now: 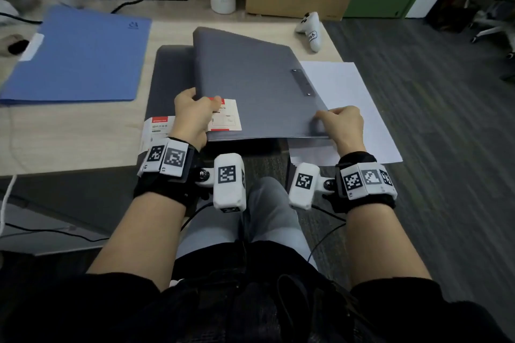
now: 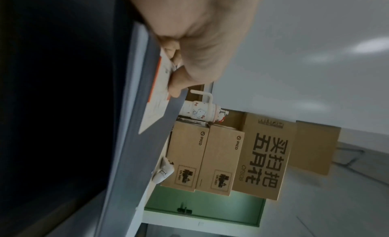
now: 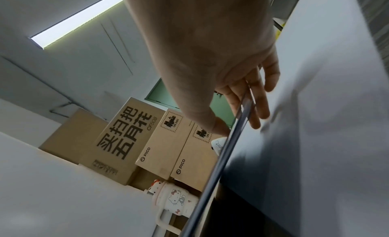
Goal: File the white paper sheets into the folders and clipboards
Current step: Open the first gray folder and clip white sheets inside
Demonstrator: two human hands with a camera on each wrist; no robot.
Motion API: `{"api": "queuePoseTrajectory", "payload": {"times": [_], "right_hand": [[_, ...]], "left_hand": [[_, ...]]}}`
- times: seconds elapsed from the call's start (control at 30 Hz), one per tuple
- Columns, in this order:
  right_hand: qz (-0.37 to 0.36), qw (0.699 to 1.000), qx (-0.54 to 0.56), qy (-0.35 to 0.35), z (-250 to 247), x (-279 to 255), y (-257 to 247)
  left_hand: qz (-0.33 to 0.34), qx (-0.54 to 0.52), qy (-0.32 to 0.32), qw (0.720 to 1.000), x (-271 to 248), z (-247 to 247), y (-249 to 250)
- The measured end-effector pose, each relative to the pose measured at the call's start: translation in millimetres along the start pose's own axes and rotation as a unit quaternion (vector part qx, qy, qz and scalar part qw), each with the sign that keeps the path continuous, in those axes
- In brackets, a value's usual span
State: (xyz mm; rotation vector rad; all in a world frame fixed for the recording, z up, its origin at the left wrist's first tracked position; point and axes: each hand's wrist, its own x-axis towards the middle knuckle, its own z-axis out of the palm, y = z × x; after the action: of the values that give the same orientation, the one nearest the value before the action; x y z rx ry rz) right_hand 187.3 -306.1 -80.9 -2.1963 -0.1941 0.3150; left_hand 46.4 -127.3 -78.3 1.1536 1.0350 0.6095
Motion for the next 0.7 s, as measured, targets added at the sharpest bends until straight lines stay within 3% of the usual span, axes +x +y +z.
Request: {"api": "queuePoseTrajectory", "payload": {"times": [0.27, 0.4, 0.53, 0.7], "right_hand": [[0.039, 0.98, 0.152, -0.123, 25, 5, -28], [0.03, 0.963, 0.211, -0.166, 57, -2, -42], [0.012, 0.958, 0.228, -0.173, 89, -8, -62], [-0.012, 0.954, 0.234, -0.187, 132, -14, -86]], "left_hand": [[0.029, -0.004, -0.028, 0.999, 3, -49, 19], [0.081, 0.074, 0.073, 0.991, 8, -72, 23], [0.122, 0.264, 0.197, 0.936, 14, -102, 23], [0.117, 0.289, 0.218, 0.925, 21, -134, 16]]}}
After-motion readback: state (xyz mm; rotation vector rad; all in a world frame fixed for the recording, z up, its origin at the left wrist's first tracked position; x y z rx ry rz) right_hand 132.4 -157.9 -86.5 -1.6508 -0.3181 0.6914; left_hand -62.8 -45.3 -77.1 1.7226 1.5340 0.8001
